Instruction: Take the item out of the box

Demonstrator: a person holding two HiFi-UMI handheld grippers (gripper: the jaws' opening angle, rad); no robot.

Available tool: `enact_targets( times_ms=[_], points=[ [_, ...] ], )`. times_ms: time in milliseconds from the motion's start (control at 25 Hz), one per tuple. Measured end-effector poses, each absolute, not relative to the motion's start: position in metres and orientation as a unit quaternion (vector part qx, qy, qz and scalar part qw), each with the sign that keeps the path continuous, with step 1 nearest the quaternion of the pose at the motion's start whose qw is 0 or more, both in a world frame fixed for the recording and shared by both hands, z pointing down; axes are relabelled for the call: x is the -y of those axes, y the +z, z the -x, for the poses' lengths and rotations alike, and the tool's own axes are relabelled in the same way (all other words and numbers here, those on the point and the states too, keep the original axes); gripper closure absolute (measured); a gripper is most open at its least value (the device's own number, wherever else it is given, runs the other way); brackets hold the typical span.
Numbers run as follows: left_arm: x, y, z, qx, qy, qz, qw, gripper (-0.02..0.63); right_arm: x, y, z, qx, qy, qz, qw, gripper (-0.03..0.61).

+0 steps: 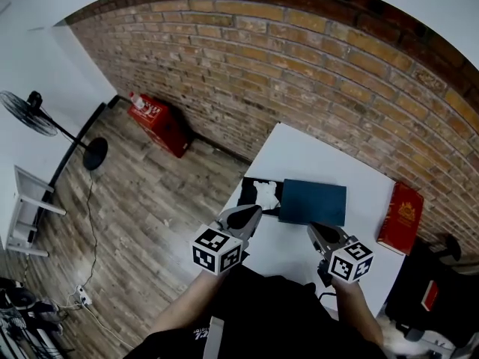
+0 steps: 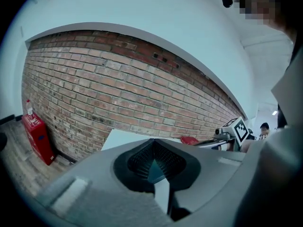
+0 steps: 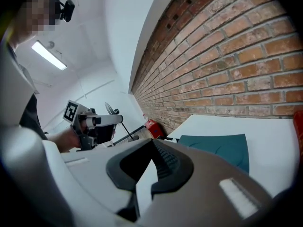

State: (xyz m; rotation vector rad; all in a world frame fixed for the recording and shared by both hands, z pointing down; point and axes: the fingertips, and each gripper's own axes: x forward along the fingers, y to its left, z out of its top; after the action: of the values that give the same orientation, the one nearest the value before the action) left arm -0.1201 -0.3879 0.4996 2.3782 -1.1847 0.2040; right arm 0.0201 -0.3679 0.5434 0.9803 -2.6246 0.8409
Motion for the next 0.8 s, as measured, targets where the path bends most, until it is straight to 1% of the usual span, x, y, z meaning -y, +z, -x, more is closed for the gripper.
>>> enact_targets(
  times_ms=[160,320,520,680,800],
  points=[
    [0.387,0.514,0.120,0.462,0.087,-0.851,0.234,0.607,0.367,0.558,-0.043,0.891,0.292,-0.327,0.119,0.578],
    [0.386,0.532,0.126,0.469,0.100,-0.841,0.249,0.607,0.372,0.562,-0.050,0.889,0.293,-0.328,0.127,0.578],
    [0.401,0.554,0.134,0.456,0.127,-0.844,0.252,0.607,0.395,0.553,-0.032,0.888,0.292,-0.338,0.110,0.578],
    [0.421,0.584,0.134,0.434,0.160,-0.848,0.259,0.607,0.402,0.555,-0.010,0.892,0.279,-0.333,0.126,0.578],
    [0.433,0.613,0.138,0.420,0.191,-0.845,0.272,0.607,0.399,0.564,0.002,0.887,0.290,-0.337,0.127,0.578]
  ],
)
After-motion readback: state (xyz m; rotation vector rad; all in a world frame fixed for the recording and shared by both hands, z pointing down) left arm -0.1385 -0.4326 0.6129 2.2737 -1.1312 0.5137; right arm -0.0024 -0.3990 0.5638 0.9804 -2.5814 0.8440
